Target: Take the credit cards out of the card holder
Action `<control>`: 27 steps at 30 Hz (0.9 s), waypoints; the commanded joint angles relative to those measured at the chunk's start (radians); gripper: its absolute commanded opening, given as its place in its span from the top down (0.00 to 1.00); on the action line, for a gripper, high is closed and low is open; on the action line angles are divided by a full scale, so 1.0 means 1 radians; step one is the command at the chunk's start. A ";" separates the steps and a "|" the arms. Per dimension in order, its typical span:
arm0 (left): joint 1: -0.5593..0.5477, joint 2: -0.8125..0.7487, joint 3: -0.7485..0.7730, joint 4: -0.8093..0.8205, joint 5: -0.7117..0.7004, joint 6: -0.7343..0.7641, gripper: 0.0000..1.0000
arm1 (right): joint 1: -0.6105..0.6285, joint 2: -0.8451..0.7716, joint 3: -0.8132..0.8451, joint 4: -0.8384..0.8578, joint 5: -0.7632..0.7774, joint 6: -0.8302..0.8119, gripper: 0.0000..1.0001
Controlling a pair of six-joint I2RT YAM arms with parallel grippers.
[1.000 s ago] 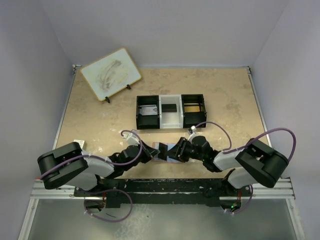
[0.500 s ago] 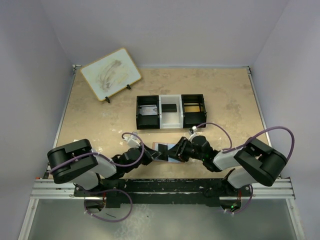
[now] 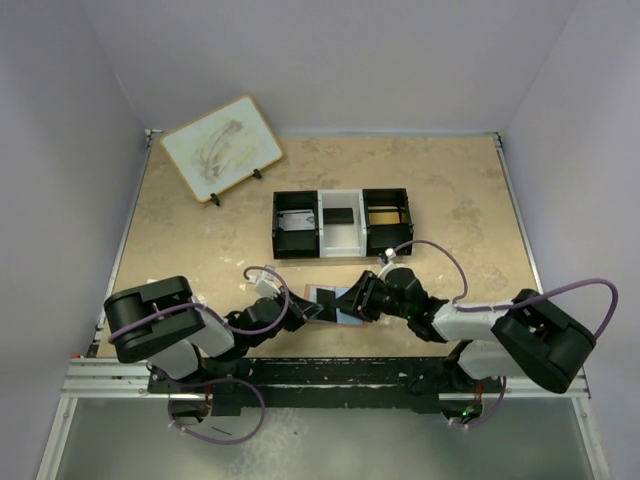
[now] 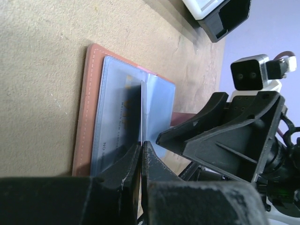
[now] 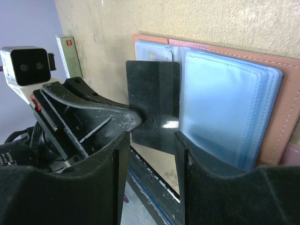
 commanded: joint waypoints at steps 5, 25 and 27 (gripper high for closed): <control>-0.008 0.094 -0.019 0.266 -0.008 -0.013 1.00 | -0.003 -0.026 0.038 -0.071 0.024 -0.038 0.54; -0.041 0.370 -0.015 0.611 0.025 -0.071 1.00 | -0.021 0.039 0.011 0.090 -0.014 0.001 0.66; -0.042 0.399 -0.013 0.650 0.029 -0.075 1.00 | -0.024 0.030 0.009 0.089 -0.012 0.001 0.70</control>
